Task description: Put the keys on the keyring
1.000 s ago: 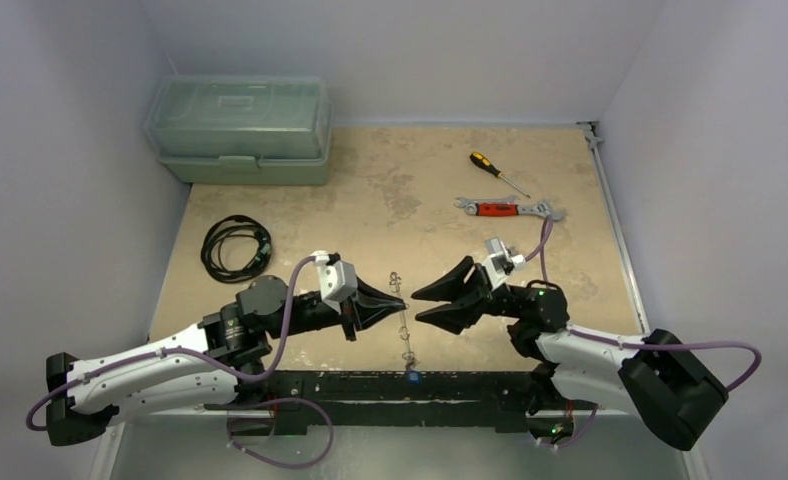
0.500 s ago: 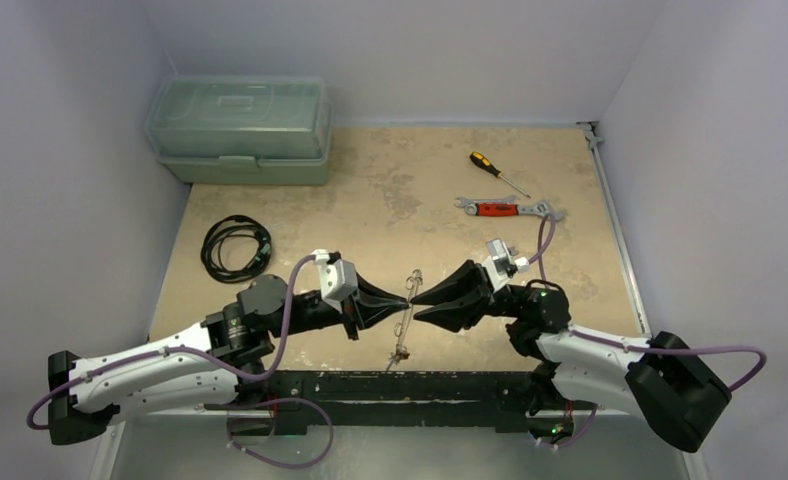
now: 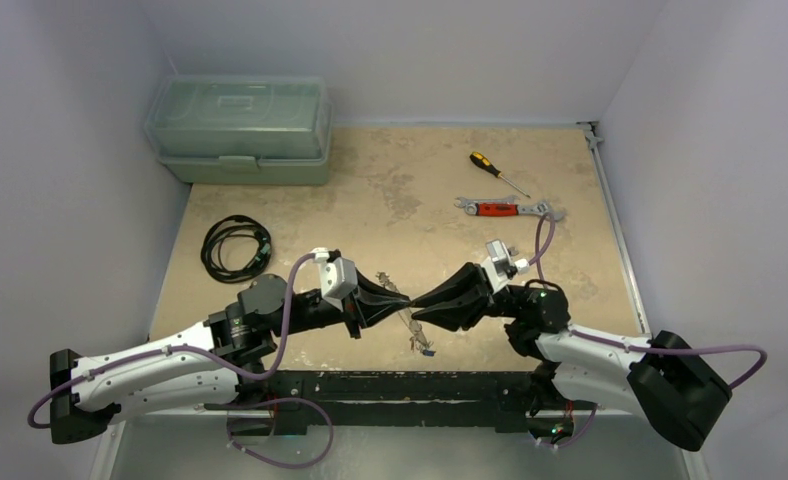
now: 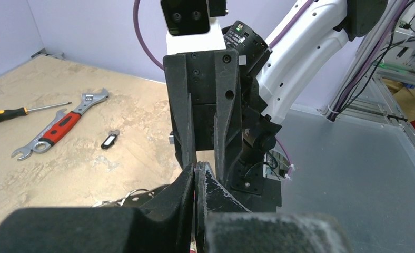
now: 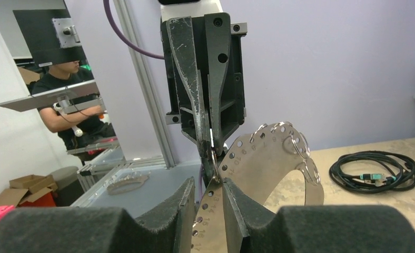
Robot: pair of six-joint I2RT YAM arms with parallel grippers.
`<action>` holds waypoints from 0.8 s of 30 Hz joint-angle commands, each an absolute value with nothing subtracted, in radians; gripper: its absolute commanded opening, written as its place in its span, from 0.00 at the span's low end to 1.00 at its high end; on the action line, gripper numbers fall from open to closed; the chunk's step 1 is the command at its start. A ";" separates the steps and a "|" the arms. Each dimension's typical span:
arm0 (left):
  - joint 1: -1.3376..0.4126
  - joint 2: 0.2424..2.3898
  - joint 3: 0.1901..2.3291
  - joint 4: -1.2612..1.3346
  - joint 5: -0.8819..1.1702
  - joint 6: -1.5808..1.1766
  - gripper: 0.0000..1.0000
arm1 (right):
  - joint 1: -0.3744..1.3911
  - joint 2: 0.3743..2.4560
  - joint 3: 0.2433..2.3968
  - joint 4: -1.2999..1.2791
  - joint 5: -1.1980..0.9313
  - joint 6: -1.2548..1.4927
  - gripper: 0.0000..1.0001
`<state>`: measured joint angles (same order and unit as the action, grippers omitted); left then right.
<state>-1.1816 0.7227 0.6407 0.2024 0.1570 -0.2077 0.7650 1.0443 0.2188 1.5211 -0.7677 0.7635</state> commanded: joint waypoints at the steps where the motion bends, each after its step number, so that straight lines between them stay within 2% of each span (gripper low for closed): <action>1: -1.189 0.719 0.635 0.299 0.157 -0.227 0.00 | 0.775 1.029 0.255 1.841 -0.740 0.738 0.27; 10: -1.189 0.720 0.629 0.308 0.152 -0.229 0.00 | 0.783 1.026 0.256 1.841 -0.722 0.732 0.19; 20: -1.189 0.708 0.623 0.301 0.150 -0.227 0.00 | 0.785 1.010 0.258 1.841 -0.715 0.745 0.19; 24: -1.189 0.703 0.619 0.302 0.147 -0.227 0.00 | 0.785 1.011 0.258 1.841 -0.716 0.747 0.15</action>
